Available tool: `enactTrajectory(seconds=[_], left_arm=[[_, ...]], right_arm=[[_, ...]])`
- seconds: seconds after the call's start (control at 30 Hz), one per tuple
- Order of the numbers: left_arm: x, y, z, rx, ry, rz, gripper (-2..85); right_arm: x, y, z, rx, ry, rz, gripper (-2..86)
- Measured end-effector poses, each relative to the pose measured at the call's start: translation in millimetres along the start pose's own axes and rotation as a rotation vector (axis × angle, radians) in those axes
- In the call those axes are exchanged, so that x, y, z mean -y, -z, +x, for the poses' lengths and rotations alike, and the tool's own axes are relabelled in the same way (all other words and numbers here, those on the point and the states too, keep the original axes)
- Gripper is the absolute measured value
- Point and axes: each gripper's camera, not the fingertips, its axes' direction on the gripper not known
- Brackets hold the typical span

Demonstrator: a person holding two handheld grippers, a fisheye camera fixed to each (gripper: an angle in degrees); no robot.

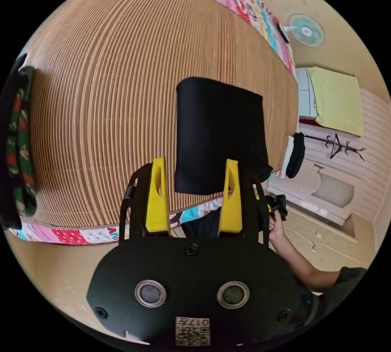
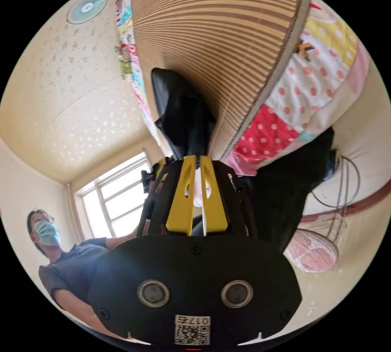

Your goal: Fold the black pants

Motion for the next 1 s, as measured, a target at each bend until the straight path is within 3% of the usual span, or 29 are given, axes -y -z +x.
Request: enactTrajectory(seconds=[0.1, 0.17, 0.33, 0.5, 0.63, 0.8, 1.0], left_arm=[[5, -38, -41, -0.139, 0.099, -0.123, 19.8], [2, -67, -61, -0.341, 0.183, -0.196, 17.2], [-17, -86, -75, -0.726, 0.299, -0.198, 8.2], [-38, -73, -45, -0.711, 0.240, -0.317, 6.7], [-66, -66, -37, -0.757, 0.266, -0.366, 6.4], [-80, -29, -43, -0.733, 0.199, -0.314, 5.8], [-104, 70, -56, -0.638, -0.018, -0.125, 4.3]], right_arm=[[14, -17, 3, 0.093, -0.028, -0.023, 14.2], [25, -29, 3, 0.117, -0.054, -0.044, 17.7], [53, -56, -1, 0.176, -0.066, -0.098, 24.0], [91, -85, -8, 0.142, -0.032, -0.173, 31.6], [117, -100, -9, 0.187, -0.029, -0.232, 26.8], [133, -113, -77, 0.158, 0.263, -0.324, 15.6], [121, -213, -214, 0.065, 0.656, -0.662, 13.8]])
